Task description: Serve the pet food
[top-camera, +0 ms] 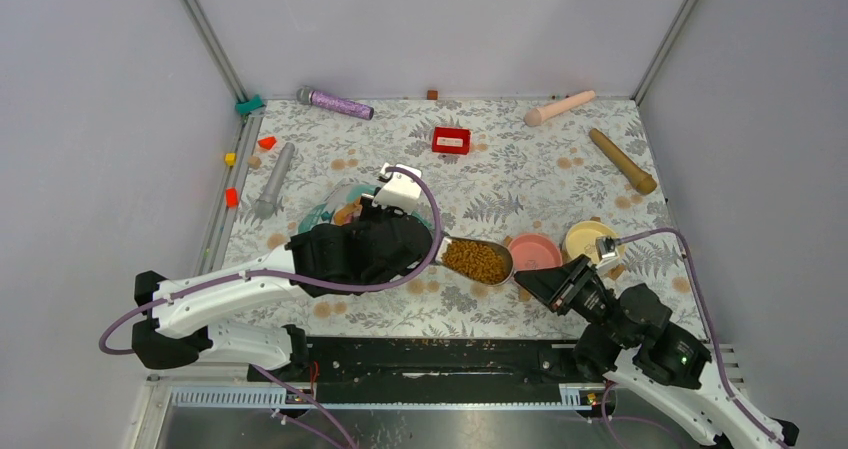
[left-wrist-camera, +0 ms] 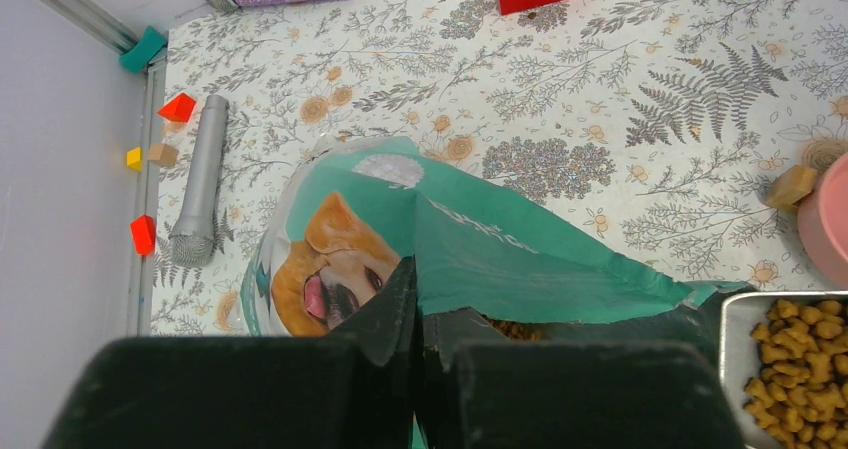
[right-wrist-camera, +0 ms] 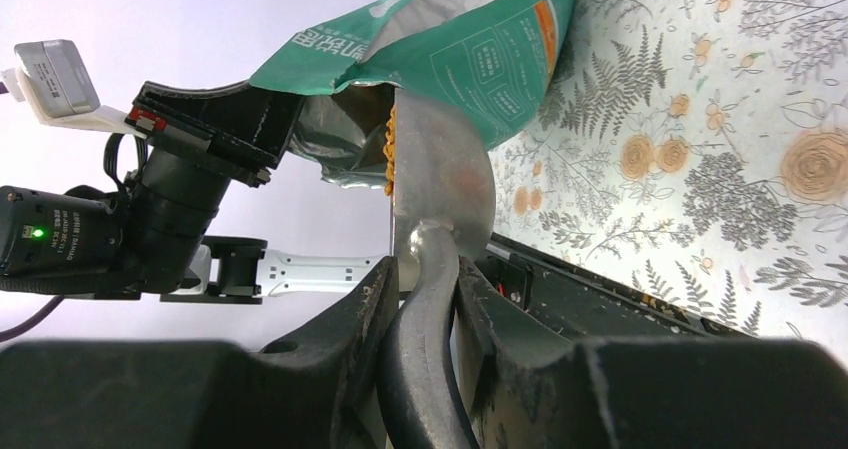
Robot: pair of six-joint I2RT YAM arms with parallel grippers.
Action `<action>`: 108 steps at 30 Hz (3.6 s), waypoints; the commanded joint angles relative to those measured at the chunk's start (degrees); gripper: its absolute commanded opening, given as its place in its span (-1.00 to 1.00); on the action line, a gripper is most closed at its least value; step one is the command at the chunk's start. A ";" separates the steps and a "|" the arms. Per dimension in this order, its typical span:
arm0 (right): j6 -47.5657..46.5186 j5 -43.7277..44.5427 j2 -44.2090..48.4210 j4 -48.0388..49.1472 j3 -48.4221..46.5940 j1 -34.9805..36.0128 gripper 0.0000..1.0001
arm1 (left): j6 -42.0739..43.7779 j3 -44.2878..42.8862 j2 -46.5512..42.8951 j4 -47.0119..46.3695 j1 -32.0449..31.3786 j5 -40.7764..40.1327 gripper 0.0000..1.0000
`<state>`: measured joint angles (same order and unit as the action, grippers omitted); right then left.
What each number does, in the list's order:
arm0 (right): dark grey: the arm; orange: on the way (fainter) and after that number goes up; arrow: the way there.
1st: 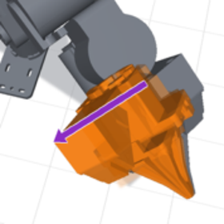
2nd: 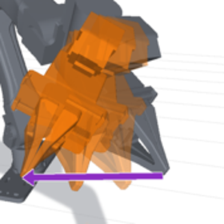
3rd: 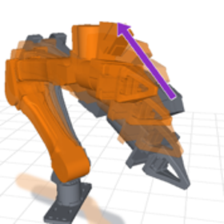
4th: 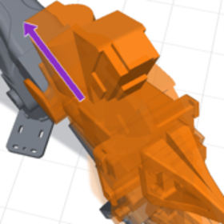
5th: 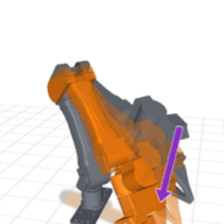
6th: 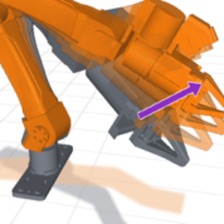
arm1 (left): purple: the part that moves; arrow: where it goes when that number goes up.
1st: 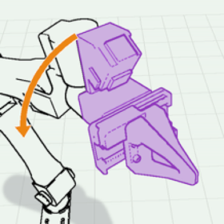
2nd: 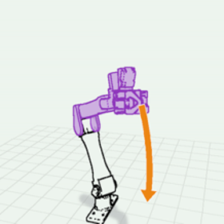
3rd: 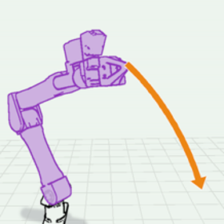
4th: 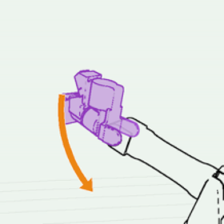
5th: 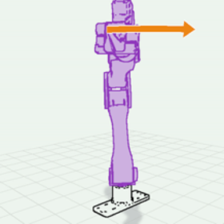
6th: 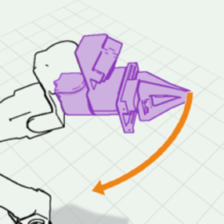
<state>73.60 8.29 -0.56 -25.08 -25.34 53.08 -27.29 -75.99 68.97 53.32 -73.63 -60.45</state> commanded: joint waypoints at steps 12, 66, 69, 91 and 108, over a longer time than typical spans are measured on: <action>-3.09 10.92 10.60 -13.14 -7.87 -0.43 -1.00 | -0.18 -2.22 -3.07 -5.55 -0.29 -3.24 -1.00; 0.23 37.25 0.66 -39.10 -14.54 -0.35 -1.00 | 1.84 -4.08 0.21 -5.19 -0.21 -1.26 -1.00; 0.51 37.04 0.65 -39.52 -14.10 -0.37 -1.00 | 2.33 -4.48 0.42 -4.55 0.45 -1.00 -1.00; -6.50 35.66 -20.43 -39.93 -19.61 -0.42 -1.00 | 2.33 1.63 -3.90 -8.75 1.73 4.37 -1.00; -13.54 35.20 -26.80 -41.52 -22.82 -0.43 -1.00 | 2.42 1.98 -3.82 -8.79 1.73 3.58 -1.00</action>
<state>63.40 41.25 -24.60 -65.56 -44.60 52.93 -24.93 -73.45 67.11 48.77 -72.10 -55.27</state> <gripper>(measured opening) 0.317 0.010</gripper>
